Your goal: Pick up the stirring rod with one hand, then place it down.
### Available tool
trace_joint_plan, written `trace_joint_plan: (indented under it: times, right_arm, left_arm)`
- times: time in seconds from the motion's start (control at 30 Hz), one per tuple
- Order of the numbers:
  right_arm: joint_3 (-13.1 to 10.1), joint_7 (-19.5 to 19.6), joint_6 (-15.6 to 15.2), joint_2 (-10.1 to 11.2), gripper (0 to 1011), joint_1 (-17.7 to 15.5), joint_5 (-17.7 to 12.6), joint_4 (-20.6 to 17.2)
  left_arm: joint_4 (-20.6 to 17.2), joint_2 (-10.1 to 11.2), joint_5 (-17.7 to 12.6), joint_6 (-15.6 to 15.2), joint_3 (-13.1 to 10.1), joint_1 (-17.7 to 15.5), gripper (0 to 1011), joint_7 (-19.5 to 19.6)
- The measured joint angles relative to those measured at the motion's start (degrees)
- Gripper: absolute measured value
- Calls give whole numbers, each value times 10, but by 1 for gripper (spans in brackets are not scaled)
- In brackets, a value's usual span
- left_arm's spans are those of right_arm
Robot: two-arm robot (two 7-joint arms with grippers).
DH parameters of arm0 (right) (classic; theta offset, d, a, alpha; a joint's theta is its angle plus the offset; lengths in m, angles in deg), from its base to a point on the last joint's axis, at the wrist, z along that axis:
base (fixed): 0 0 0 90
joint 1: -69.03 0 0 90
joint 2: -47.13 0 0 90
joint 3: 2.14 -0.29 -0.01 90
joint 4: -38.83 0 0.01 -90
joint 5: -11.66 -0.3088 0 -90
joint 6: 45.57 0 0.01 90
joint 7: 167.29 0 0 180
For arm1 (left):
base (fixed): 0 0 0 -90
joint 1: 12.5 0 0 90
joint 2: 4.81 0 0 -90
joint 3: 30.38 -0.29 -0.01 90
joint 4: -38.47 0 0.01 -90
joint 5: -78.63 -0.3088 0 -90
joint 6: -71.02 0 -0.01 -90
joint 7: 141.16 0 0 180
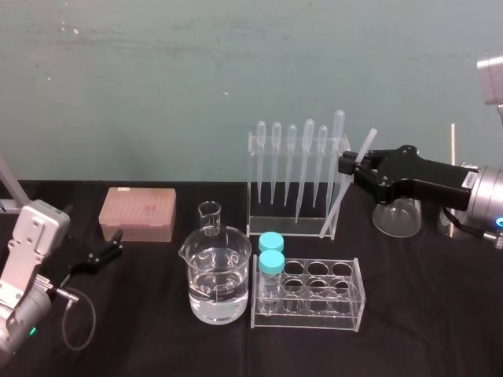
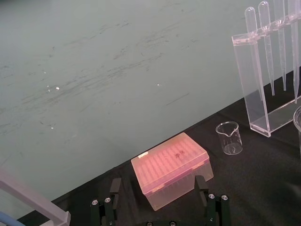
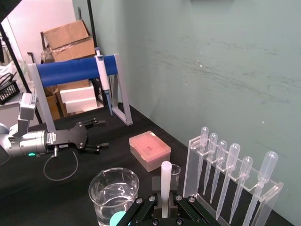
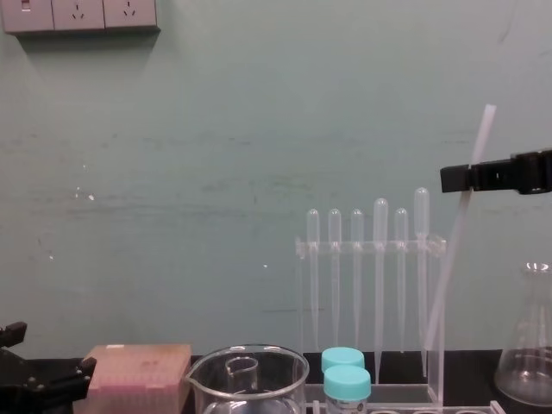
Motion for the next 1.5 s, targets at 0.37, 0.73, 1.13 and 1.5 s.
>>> trace_joint_plan:
  times: [0.37,0.73,1.13,1.5]
  right_arm:
    - [9,1,0,5,72,7,1,-2]
    - [14,9,0,6,72,8,1,-3]
    - [16,10,0,7,72,5,1,-5]
    - [15,10,3,9,72,3,0,-7]
  left_arm:
    - [0,0,0,0,0,0,1000,0]
    - [0,0,0,0,0,0,1000,0]
    - [0,0,0,0,0,0,1000,0]
    - [0,0,0,0,0,0,1000,0]
